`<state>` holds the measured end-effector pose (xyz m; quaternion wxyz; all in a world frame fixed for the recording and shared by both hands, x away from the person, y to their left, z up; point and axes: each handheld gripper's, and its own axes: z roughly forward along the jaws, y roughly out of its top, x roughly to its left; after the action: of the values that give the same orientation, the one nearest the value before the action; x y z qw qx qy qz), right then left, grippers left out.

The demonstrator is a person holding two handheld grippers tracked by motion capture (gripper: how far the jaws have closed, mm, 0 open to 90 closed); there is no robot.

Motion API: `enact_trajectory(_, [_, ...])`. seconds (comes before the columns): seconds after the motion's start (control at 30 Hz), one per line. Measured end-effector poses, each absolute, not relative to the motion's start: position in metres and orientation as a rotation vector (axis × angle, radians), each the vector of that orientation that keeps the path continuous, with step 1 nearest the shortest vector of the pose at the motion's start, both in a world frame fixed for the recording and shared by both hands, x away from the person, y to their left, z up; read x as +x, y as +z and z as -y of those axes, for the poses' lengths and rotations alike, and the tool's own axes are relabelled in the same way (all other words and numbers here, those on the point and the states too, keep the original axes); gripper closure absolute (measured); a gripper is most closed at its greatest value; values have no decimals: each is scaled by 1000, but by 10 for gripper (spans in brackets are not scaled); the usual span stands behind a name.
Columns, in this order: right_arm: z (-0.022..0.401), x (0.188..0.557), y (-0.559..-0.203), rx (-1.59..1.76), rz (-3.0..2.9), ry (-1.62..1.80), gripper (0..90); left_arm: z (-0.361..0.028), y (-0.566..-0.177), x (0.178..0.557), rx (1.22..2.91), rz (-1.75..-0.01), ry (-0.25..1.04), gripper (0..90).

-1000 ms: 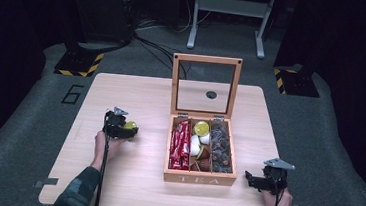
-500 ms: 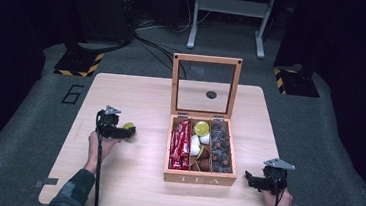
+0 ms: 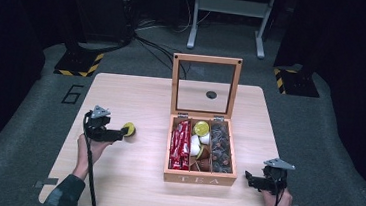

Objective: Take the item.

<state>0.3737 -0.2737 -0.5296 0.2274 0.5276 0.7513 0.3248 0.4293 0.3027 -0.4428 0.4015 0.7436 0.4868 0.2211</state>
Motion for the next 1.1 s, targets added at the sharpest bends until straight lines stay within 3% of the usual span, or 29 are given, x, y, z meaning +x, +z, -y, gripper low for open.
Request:
enact_trajectory(0.67, [272, 373, -530, 1474, -2062, 895, 35, -336, -454, 380, 1882, -1240, 598, 128])
enact_trajectory(1.1, [273, 373, -530, 1465, -2064, 895, 35, -363, -498, 358, 1909, -1341, 558, 105])
